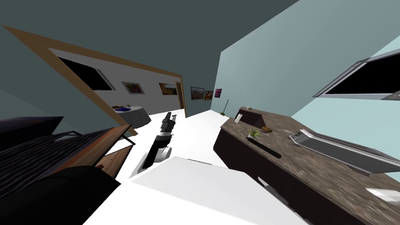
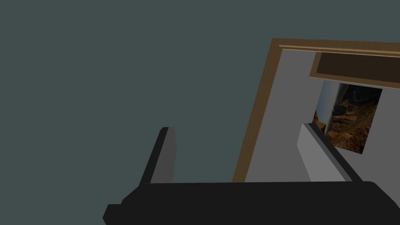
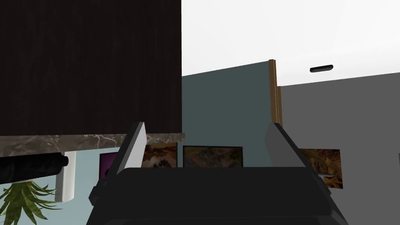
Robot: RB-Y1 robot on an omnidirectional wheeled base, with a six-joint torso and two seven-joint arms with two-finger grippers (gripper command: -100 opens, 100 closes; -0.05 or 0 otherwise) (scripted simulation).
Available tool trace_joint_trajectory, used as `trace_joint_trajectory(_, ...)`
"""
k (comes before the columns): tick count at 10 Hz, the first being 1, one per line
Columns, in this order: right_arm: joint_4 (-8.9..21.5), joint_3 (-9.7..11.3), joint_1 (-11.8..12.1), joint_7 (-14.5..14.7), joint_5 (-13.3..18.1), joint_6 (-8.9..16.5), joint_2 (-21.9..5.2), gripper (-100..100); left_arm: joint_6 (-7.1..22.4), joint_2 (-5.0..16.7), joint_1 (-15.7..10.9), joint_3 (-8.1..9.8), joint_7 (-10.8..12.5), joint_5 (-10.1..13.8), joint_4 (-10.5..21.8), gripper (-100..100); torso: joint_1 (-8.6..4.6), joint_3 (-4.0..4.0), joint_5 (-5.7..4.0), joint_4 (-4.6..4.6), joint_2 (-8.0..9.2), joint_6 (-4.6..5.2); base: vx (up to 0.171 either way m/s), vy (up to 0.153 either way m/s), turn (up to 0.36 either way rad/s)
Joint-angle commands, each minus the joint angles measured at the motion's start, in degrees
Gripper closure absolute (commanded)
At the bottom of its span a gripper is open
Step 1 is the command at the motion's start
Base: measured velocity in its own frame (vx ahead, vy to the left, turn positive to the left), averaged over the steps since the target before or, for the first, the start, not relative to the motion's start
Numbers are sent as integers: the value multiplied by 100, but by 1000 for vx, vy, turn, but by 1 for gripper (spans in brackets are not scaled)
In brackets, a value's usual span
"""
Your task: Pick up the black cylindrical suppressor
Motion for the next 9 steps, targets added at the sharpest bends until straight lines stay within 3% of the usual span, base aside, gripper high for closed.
trace_joint_trajectory(1, 193, 45, -73, 23, 53, 0, -17, -100, 0, 0, 0, 0, 0, 0, 0, 0, 0, 0, 0, 0, 0, 0, 38, 17, -9)
trace_joint_trajectory(2, 440, -7, -61, 79, 276, -81, -281, -100, 0, 0, 0, 0, 0, 0, 0, 0, -5, 7, -1, 3, 12, 0, 79, 26, 63)
trace_joint_trajectory(3, 563, -7, -61, 79, 276, -81, -281, -100, 0, 0, 0, 0, 0, 0, 0, 0, -6, 2, -1, 1, 3, -2, 84, 33, 65)
trace_joint_trajectory(4, 750, -57, -55, 126, 495, -166, -525, -100, 0, 0, 0, 0, 0, 0, 0, 0, -2, 1, 0, 0, 1, -1, 104, 58, 83)
trace_joint_trajectory(5, 926, -57, -55, 126, 495, -166, -542, -100, 0, 0, 0, 0, 0, 0, 0, 0, 5, -4, 2, -1, -8, -3, 92, 37, 37)
trace_joint_trajectory(6, 1061, -102, -55, 164, 711, -255, -780, -100, 0, 0, 0, 0, 0, 0, 0, 0, 2, -3, 1, -1, -4, 0, 104, 29, 62)
trace_joint_trajectory(9, 1617, -146, -60, 194, 921, -345, -1057, -100, 0, 0, 0, 0, 0, 0, 0, 0, -3, -5, 1, -2, -9, -2, 97, 25, 54)
